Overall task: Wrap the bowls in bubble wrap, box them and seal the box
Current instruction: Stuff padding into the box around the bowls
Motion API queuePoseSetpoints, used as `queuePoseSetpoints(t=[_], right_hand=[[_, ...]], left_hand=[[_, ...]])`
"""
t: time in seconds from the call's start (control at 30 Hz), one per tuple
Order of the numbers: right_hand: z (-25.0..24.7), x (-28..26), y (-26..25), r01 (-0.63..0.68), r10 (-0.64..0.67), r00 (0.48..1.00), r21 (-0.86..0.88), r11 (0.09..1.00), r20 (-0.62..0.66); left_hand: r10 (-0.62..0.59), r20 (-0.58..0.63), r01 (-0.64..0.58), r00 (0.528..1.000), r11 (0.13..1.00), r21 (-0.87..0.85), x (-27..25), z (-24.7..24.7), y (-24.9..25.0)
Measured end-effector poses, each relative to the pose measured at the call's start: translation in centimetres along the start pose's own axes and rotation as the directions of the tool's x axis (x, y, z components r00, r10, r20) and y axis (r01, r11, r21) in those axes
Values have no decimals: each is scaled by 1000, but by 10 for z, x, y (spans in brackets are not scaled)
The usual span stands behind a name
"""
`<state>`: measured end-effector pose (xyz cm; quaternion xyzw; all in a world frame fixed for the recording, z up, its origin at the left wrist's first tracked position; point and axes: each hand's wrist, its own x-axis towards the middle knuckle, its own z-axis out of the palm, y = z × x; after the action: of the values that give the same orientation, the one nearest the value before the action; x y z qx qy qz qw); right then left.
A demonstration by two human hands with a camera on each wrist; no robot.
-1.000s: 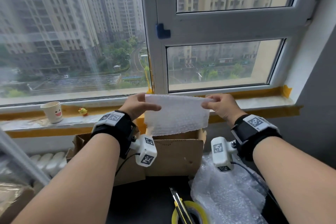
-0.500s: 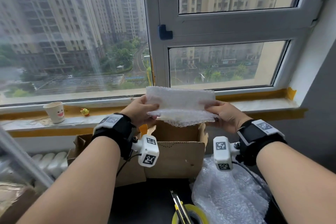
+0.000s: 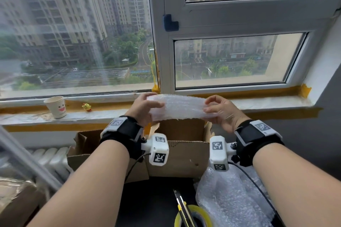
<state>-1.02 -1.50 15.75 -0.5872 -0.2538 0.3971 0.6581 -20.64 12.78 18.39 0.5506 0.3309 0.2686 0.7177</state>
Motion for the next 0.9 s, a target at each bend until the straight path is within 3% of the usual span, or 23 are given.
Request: queuePoseSetpoints(t=[0.1, 0.23, 0.37, 0.5, 0.6, 0.67, 0.77, 0.9], right_hand=[[-2, 2, -1, -21, 13, 994, 79, 997, 108], [1, 6, -4, -9, 38, 971, -123, 992, 237], [11, 7, -8, 80, -10, 941, -194, 978, 338], [12, 8, -8, 109, -18, 949, -272, 956, 314], [6, 12, -6, 110, -41, 975, -312, 944, 218], [1, 18, -3, 111, -62, 988, -370, 923, 142], [-8, 26, 3, 35, 2, 997, -492, 870, 74], [-9, 33, 15, -62, 105, 994, -725, 686, 15]], left_hand=[[-30, 30, 36, 999, 974, -223, -1, 3, 1], [-54, 62, 71, 997, 947, -312, 6, 16, 0], [-112, 172, 132, 979, 985, -108, 7, 41, -3], [-91, 36, 85, 995, 987, 138, 14, 58, -11], [-37, -21, 41, 999, 961, 272, 22, 63, -19], [52, -37, -26, 998, 862, 507, 30, 56, -29], [111, -8, -56, 994, 561, 826, 38, 29, -49], [-152, 93, -61, 984, 203, 977, 44, 1, -72]])
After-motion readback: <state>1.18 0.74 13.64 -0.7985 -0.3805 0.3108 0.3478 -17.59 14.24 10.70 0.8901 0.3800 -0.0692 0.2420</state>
